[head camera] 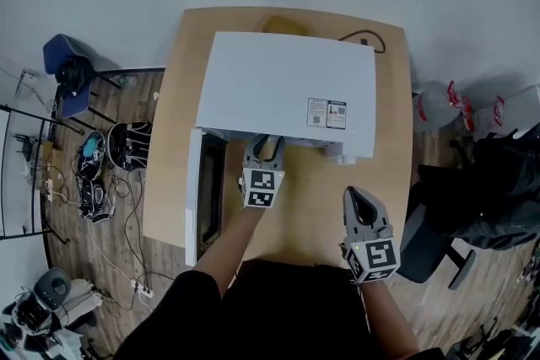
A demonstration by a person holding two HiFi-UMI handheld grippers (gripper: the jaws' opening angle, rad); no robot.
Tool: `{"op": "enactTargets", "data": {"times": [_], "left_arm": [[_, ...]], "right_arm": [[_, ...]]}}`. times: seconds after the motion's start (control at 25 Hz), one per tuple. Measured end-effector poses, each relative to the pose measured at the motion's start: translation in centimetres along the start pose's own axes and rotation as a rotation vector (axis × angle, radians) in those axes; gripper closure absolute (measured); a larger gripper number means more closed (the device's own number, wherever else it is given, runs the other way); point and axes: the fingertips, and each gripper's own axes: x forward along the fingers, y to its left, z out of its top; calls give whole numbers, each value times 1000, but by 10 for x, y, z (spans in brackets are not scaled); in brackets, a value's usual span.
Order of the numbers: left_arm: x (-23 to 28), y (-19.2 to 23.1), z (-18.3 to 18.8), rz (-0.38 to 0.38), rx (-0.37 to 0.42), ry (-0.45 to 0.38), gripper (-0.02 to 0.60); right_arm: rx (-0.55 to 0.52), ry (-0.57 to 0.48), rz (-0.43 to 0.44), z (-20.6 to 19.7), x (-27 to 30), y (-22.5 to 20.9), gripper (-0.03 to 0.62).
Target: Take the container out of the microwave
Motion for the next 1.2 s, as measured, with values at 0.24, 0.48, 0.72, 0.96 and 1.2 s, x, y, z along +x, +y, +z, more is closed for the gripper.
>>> {"op": "enactTargets", "data": {"times": [0.24, 0.48, 0.72, 0.96, 1.2], "left_arm": [[31, 8, -15, 8, 53, 75, 448], [56, 13, -28, 3, 90, 147, 422], [68, 20, -40, 17, 168, 212, 417], [69, 26, -40, 44, 163, 202, 431], [65, 23, -40, 26, 159, 215, 523]], "right_arm": [[-11, 8, 26, -3, 6, -13, 534], [-1, 28, 24, -9, 10, -29, 534], [-22, 40, -3, -13, 9, -46, 534], [-7, 40, -10, -15, 9, -49, 534], [4, 37, -7, -15, 7, -40, 534]]}}
